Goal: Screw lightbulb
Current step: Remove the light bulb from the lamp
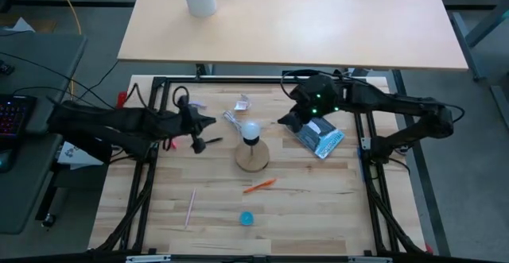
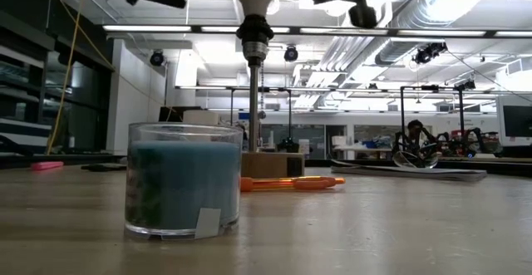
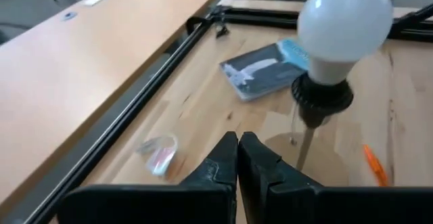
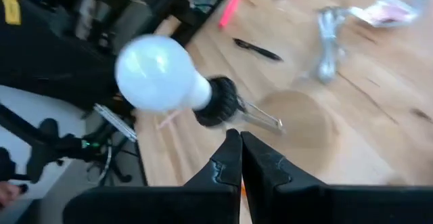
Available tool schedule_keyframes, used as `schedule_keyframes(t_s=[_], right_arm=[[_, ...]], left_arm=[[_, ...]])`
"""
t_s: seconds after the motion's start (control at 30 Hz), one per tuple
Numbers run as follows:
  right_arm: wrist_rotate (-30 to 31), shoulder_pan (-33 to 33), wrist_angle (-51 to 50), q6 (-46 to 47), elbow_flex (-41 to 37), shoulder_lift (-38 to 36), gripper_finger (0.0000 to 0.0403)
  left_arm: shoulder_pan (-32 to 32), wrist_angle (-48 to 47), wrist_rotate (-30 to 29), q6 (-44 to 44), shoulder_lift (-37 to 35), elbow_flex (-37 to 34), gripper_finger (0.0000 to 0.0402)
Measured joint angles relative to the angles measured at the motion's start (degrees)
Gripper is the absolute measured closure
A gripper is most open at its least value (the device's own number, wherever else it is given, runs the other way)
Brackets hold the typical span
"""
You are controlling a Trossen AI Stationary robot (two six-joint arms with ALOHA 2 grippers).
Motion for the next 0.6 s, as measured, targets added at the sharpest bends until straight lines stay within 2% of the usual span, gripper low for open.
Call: schedule_keyframes(t_s=[0.27,0.43,0.6], right_arm=[[7.46,3.23,-12.70,-0.50,0.00,-4.94,0.0403],[11.57,5.84,-13.77,0.71,0.00,-6.43,0.0403],[12.38,6.17,-13.35,1.52,0.00,-6.50,0.0403]], left_arm=[[-1.28,-10.65,-3.14,-7.42,-4.98,0.00,0.0402],[-2.09,-11.23,-5.77,-7.92,-5.47,-0.02,0.0401],[-2.07,-11.06,-6.12,-7.48,-5.49,-0.02,0.0402]])
